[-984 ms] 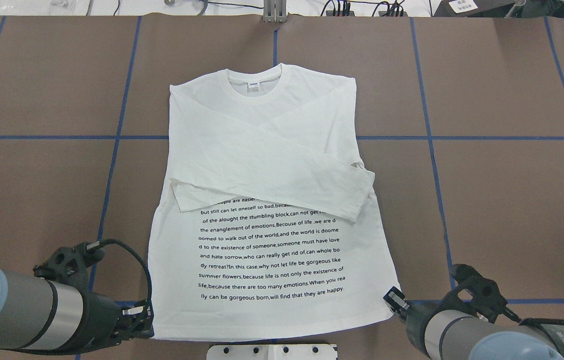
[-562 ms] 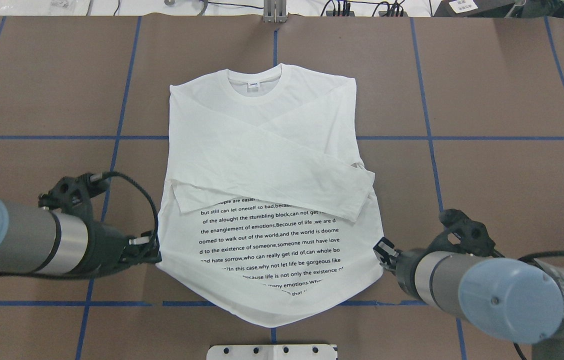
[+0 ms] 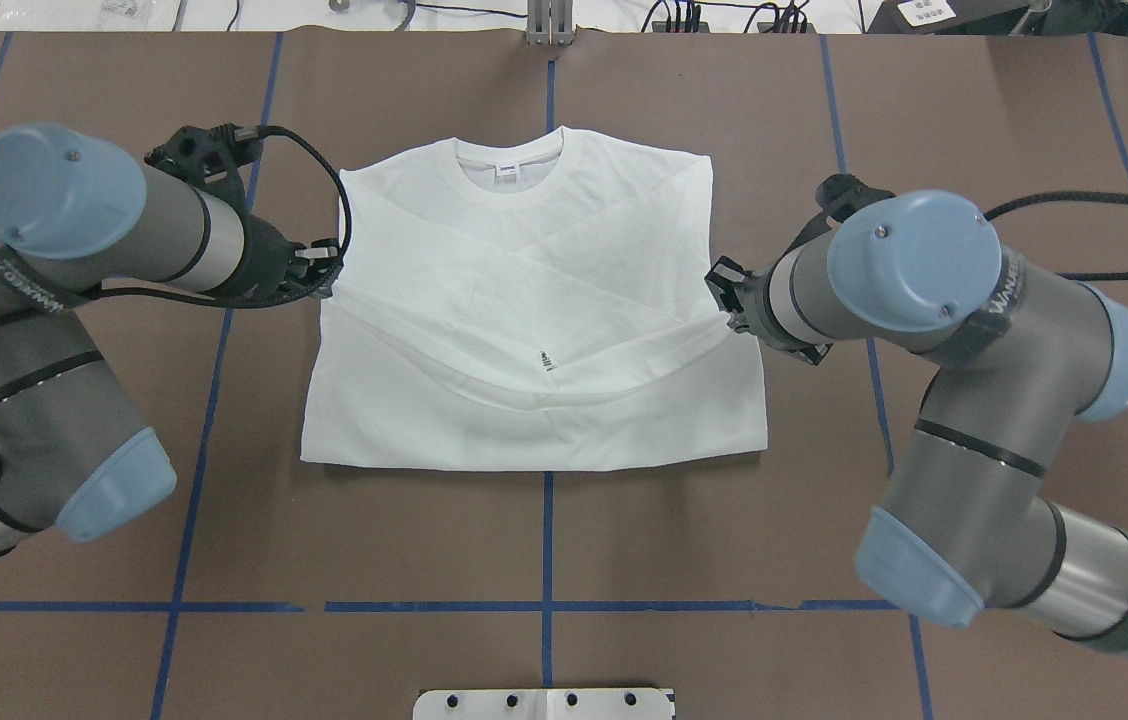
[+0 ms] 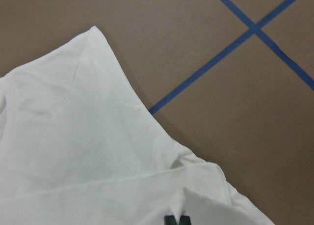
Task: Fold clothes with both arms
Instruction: 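Lift the hem with both grippers and fold it toward the collar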
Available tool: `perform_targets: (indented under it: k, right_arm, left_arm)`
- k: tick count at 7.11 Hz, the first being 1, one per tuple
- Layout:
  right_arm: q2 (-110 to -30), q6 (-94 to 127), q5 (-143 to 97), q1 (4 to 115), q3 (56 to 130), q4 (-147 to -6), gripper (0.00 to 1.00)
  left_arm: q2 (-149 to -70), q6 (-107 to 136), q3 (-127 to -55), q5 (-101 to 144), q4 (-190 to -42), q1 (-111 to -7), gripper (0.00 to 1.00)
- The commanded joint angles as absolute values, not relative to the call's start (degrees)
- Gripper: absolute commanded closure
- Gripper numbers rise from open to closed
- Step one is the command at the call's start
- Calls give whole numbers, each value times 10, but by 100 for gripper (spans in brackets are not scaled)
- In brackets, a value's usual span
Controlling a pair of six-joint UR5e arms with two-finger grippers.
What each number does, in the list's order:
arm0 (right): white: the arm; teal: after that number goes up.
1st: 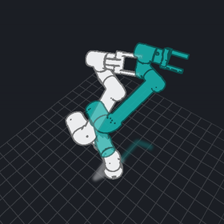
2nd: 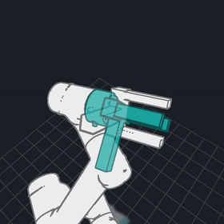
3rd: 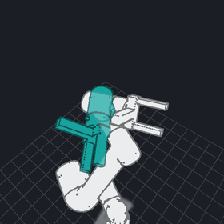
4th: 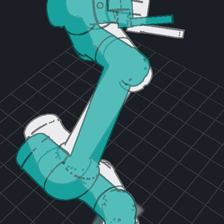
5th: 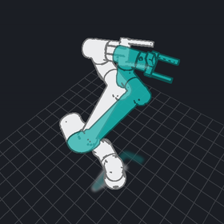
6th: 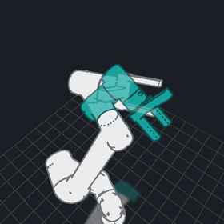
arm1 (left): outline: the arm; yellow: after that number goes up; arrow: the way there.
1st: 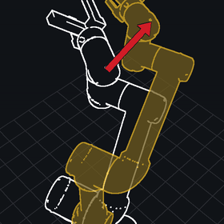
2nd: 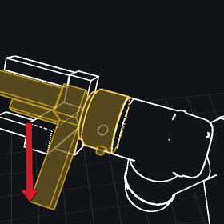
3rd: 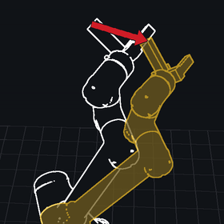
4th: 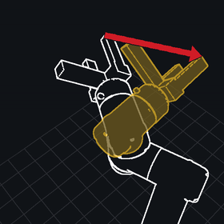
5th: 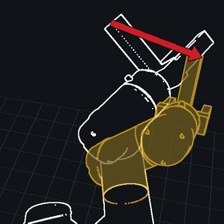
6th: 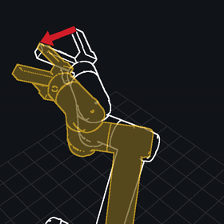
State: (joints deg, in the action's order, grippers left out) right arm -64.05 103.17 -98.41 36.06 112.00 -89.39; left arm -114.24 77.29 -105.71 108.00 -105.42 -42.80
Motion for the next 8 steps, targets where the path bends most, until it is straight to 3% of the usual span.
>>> perform_targets:
  k: [1, 3, 5, 8]
  right_arm:
    - [-597, 967, -991, 418, 1037, -889, 100]
    - [-498, 951, -998, 439, 912, -885, 100]
    - [-475, 950, -998, 454, 779, -770, 100]
    - [-436, 947, -985, 456, 649, -713, 100]
  left_arm:
    - [-1179, 745, -986, 1080, -1084, -480, 100]
    - [-1218, 717, -905, 1080, -1115, -506, 100]
    - [-1246, 721, -764, 1078, -1246, -509, 100]
    - [-1296, 722, -646, 1075, -1318, -508, 100]
